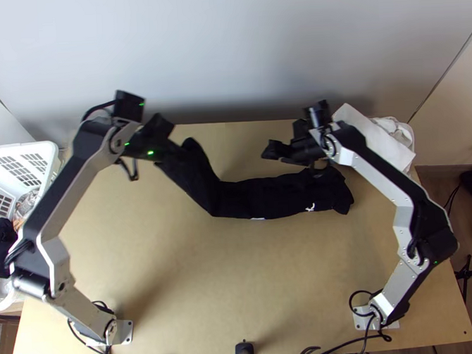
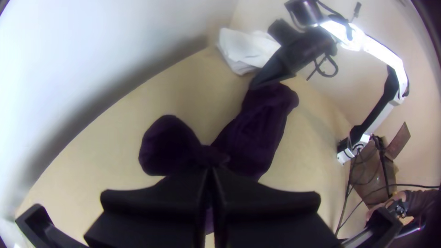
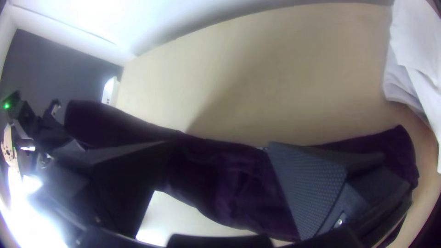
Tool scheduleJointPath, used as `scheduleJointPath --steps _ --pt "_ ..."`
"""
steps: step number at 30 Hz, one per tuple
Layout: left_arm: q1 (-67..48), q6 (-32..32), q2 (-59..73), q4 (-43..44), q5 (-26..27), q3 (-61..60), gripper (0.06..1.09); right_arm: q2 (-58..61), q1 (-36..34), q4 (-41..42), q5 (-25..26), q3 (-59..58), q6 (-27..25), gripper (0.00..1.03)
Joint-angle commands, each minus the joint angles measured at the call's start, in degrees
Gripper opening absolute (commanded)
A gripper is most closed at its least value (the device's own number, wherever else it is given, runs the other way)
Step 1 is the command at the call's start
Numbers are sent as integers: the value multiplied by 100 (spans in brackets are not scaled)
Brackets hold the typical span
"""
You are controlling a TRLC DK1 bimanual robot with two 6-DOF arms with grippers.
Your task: Fold the t-shirt
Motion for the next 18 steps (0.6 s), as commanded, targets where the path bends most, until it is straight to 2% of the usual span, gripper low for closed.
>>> scheduleJointPath --steps 1,8,18 --pt "-839 -121 918 -162 -87 1298 9 -446 -643 239 -5 -745 -31 98" --pt "-1507 -314 1709 -136 -96 2625 9 -754 -1179 424 -5 -1316 -31 98" --pt "-2228 -516 1735 1226 -43 2616 9 -1141 -1557 881 12 -2318 -84 98"
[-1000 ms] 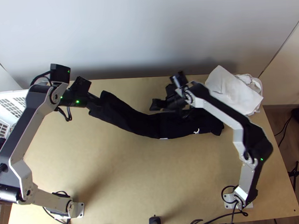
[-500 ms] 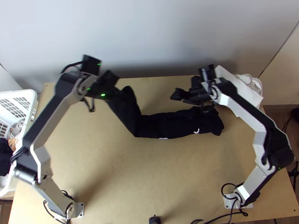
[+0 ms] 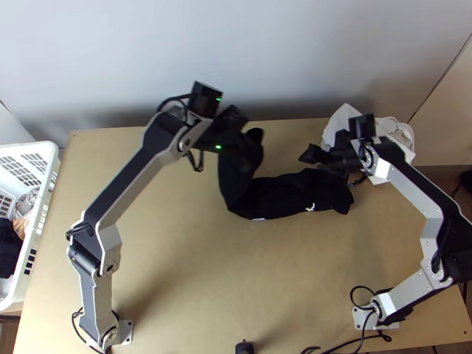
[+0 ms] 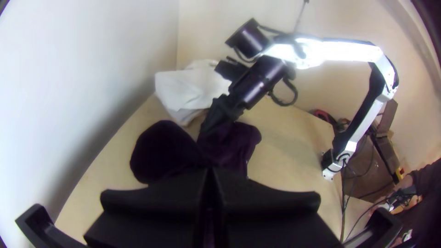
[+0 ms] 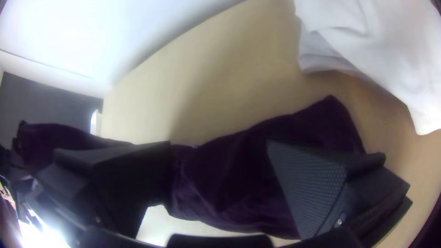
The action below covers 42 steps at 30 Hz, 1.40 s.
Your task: Fold the t-shirt
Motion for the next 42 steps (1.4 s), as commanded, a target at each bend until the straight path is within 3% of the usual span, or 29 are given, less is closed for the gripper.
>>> scheduleJointPath --steps 1,6,12,17,25,31,38,42 --pt "-482 -234 159 858 114 157 9 -315 -272 359 23 -740 -57 98" --pt "-780 -322 449 1262 220 148 9 -842 -632 640 454 -1154 -207 98" --pt "-1027 -472 669 1675 317 52 9 -2204 -1361 1563 1166 -2050 -400 98" --pt "-1141 -595 950 2035 413 52 9 -3101 -1537 1642 1456 -2340 -655 98" --pt "-1334 -885 1574 2642 571 52 9 -4024 -1827 1783 1579 -3166 -1209 98" --pt "-1457 -999 2172 3327 563 78 9 -4156 -1959 1862 1579 -3430 -1253 98" --pt "-1343 -1069 2761 3881 211 245 9 -4217 -2003 1888 1570 -3535 -1367 98" --pt "-1334 -1069 3051 4145 -255 412 9 -4252 -2003 1915 1570 -3606 -1411 98"
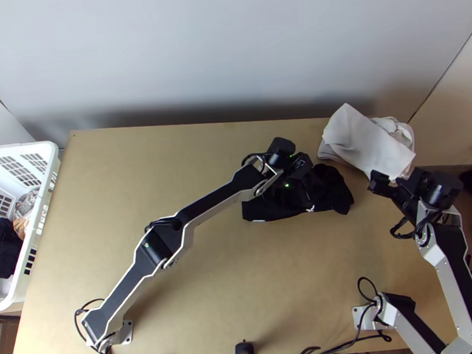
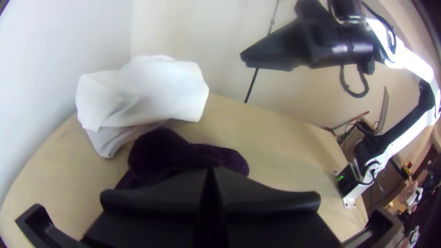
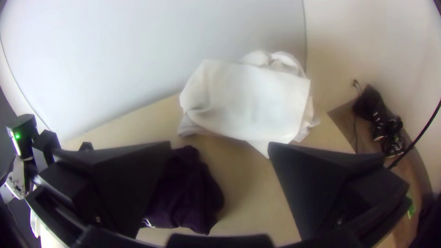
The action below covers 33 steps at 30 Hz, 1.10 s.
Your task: Fold the t-shirt
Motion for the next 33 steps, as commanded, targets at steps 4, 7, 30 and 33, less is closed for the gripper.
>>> scheduleJointPath --steps 4,7,30,33 --pt "30 -31 674 475 -715 283 63 -135 -34 160 -4 -238 -106 98" --pt "3 13 665 423 -715 275 104 -99 -34 230 -4 -264 -115 98" --pt "1014 -805 -688 -729 -372 108 104 674 1329 160 -57 -203 166 98" --pt "1234 -479 -1022 -1239 -372 -349 104 1131 1733 2 -232 237 386 98"
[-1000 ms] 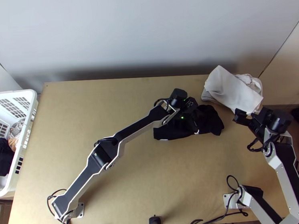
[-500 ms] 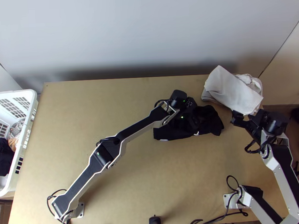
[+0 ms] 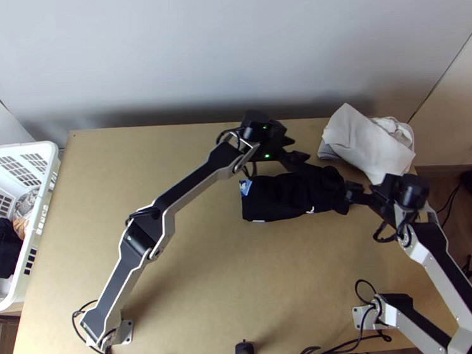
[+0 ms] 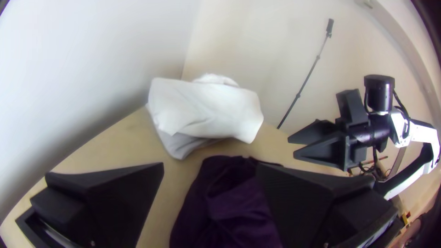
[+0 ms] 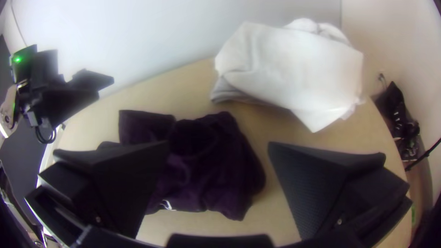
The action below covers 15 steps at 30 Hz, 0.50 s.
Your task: Fold the t-shirt
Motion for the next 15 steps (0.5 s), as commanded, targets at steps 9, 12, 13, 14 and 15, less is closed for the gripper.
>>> scheduleJointPath --steps 9,12,13,14,15 --pt "698 1867 -1432 -2260 -647 -1777 104 1935 1539 -1355 -733 2474 736 98" --pt "715 2228 -1687 -2181 -743 -2428 104 2428 1635 -1689 -1041 2940 912 98" --pt "706 2298 -1748 -2146 -796 -2595 104 2586 1644 -1750 -1146 3036 991 98" --pt "689 2342 -1766 -2146 -849 -2718 104 2753 1644 -1873 -1287 3151 1079 98" --pt "671 2377 -1766 -2155 -963 -2814 104 2885 1653 -1961 -1393 3256 1131 98"
